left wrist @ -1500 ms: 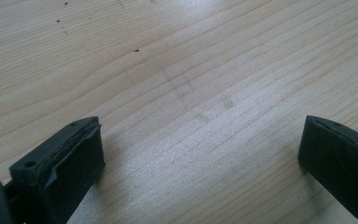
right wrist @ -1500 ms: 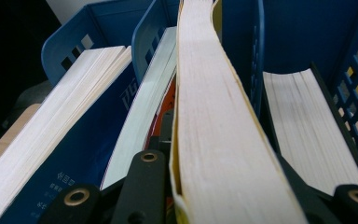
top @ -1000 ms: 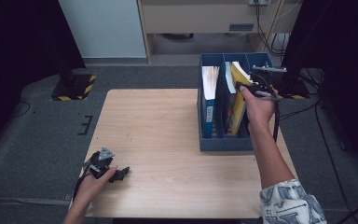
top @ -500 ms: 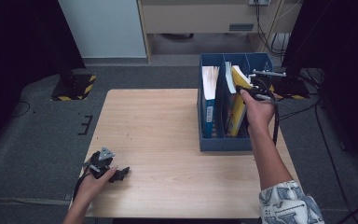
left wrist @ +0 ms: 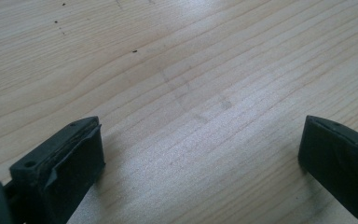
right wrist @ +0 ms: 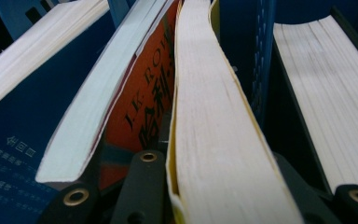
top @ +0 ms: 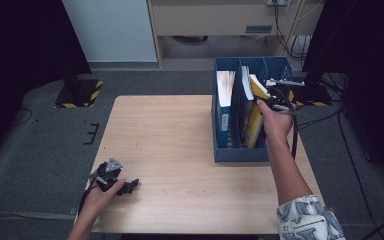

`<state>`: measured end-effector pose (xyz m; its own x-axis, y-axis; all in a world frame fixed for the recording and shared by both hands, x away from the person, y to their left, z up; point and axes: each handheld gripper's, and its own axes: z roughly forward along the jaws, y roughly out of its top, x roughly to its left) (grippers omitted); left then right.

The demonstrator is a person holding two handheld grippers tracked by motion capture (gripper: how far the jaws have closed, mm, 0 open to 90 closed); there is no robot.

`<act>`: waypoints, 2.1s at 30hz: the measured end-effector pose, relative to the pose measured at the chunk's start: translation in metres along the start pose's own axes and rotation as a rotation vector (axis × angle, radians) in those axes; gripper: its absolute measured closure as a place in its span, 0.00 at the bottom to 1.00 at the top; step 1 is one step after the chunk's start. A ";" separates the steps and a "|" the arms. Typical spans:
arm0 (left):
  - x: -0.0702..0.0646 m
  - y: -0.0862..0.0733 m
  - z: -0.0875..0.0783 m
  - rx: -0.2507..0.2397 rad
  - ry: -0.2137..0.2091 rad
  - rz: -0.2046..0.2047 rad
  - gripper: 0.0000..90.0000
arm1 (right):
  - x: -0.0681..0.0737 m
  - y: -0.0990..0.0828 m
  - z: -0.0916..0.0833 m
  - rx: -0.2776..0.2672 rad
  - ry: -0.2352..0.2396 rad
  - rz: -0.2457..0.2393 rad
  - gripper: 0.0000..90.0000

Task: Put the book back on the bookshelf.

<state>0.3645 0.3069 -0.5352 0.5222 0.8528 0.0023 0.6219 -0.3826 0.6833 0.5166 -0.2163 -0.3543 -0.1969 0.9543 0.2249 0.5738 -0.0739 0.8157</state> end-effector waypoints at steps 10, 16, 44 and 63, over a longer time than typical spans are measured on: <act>0.000 0.000 0.000 -0.002 -0.001 0.000 0.00 | -0.003 -0.005 0.003 0.002 -0.002 0.006 0.83; 0.000 0.000 0.000 0.000 0.000 0.000 0.00 | -0.003 -0.006 0.004 0.014 -0.003 0.006 0.82; 0.000 0.000 0.000 -0.002 -0.001 0.000 0.00 | -0.005 -0.009 0.004 0.054 -0.008 0.013 0.82; 0.000 0.000 0.000 -0.002 -0.002 0.001 0.00 | -0.004 -0.009 -0.001 0.093 0.003 0.006 0.80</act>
<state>0.3646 0.3067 -0.5353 0.5242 0.8516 0.0014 0.6204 -0.3830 0.6844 0.5117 -0.2199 -0.3623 -0.1952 0.9531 0.2312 0.6466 -0.0522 0.7610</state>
